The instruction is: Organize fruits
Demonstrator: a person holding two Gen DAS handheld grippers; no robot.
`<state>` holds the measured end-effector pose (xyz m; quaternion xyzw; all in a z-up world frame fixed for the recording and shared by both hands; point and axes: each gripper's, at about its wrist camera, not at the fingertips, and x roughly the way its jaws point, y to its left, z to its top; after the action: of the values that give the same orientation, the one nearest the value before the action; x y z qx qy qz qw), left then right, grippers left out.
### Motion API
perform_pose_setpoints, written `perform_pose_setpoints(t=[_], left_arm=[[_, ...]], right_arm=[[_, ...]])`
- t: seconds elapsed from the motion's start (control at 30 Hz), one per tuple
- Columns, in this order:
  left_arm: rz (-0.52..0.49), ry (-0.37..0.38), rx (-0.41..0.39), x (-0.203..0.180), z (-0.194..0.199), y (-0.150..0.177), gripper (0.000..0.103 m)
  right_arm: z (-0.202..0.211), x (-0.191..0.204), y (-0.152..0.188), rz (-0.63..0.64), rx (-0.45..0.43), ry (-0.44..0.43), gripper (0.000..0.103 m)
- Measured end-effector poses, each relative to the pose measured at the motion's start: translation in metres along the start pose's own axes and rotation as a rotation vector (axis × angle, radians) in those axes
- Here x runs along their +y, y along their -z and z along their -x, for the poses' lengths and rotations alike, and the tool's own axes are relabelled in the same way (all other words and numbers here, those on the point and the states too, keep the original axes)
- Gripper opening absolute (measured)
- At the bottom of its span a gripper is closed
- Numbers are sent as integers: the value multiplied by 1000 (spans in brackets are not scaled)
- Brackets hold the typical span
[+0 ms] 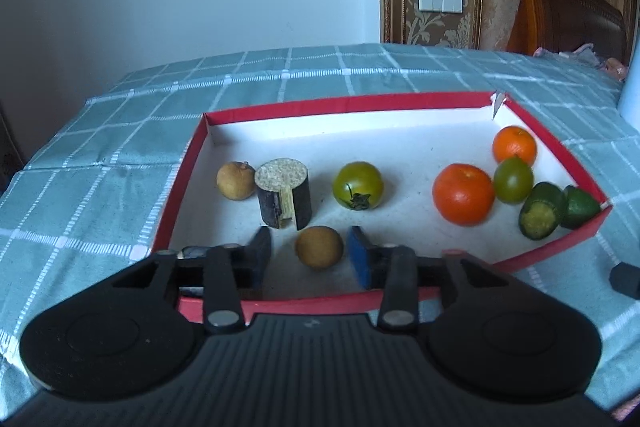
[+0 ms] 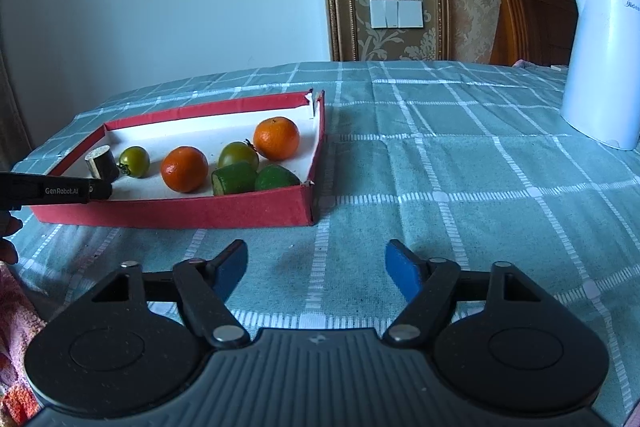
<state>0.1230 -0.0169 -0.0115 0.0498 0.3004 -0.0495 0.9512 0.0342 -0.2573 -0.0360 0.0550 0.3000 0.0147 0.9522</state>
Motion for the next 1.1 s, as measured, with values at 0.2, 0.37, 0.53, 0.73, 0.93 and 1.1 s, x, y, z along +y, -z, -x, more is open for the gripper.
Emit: perform_pose_setpoints(t=[0.2, 0.37, 0.53, 0.73, 0.93, 1.1], left_arm=[[-88, -52, -131, -16, 43, 8, 94], [-61, -24, -162, -17, 75, 15, 103], [-25, -12, -142, -14, 95, 17, 103], [-17, -18, -133, -9, 102, 19, 103], [51, -33, -85, 4, 104, 17, 103], [55, -76, -128, 11, 113, 18, 103]], right_arm=[[0, 11, -2, 0, 31, -33, 91], [-1, 31, -6, 1, 56, -50, 91], [0, 48, -12, 16, 68, -63, 91], [3, 69, -15, 58, 86, -93, 91], [11, 90, -19, 115, 62, -103, 91], [15, 103, -23, 148, 40, -109, 91]])
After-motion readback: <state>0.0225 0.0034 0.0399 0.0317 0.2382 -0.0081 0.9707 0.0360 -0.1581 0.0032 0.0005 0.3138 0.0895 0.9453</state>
